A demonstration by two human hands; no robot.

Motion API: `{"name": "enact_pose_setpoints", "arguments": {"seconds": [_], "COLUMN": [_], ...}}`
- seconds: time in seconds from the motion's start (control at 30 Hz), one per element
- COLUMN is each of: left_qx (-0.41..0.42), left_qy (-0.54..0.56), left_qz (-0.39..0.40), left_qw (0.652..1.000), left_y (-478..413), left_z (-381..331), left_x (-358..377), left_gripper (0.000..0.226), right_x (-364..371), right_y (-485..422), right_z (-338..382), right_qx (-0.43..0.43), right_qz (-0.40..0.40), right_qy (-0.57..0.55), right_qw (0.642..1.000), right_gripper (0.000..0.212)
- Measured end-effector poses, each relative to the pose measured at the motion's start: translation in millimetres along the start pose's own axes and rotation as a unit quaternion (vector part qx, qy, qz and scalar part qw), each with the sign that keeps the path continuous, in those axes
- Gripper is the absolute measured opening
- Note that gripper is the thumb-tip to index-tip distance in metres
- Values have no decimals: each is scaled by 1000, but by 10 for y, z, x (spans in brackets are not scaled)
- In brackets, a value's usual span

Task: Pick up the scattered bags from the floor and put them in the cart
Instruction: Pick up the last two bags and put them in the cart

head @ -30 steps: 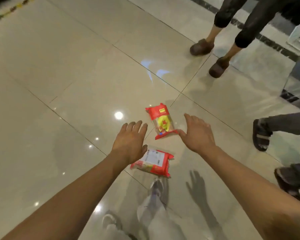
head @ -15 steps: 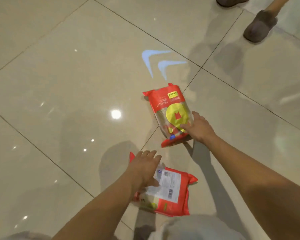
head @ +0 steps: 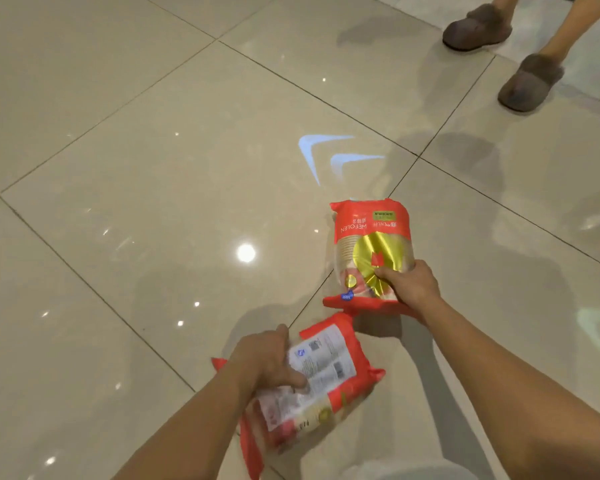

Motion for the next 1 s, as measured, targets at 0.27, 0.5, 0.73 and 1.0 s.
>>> {"name": "enact_pose_setpoints", "arguments": {"seconds": [0.27, 0.5, 0.73, 1.0], "left_qx": [-191, -138, -108, -176], "left_qy": [371, 599, 610, 629], "left_qz": [-204, -370, -503, -633], "left_qw": [886, 697, 603, 414], "left_y": [2795, 5831, 8106, 10177], "left_z": [696, 383, 98, -63], "left_x": [-1067, -2436, -2815, -1660], "left_gripper": [54, 54, 52, 45], "right_x": [-1410, -2588, -3145, -3039], "right_y": [2131, 4600, 6367, 8086], "right_z": [1601, 3338, 4351, 4553], "right_qx": [-98, -183, -307, -434], "right_qz": [5, 91, 167, 318], "right_qy": [-61, -105, -102, -67], "right_qw": [993, 973, 931, 840], "right_gripper": [68, 59, 66, 64]}}
Point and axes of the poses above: each hand's wrist, its own y-axis away from the middle knuckle, its own x-axis out of the palm, z = x × y, the point moved 2 cm from there along -y, towards the middle knuckle, and after that the axes turned 2 degrees about -x, right-handed, at the moved point
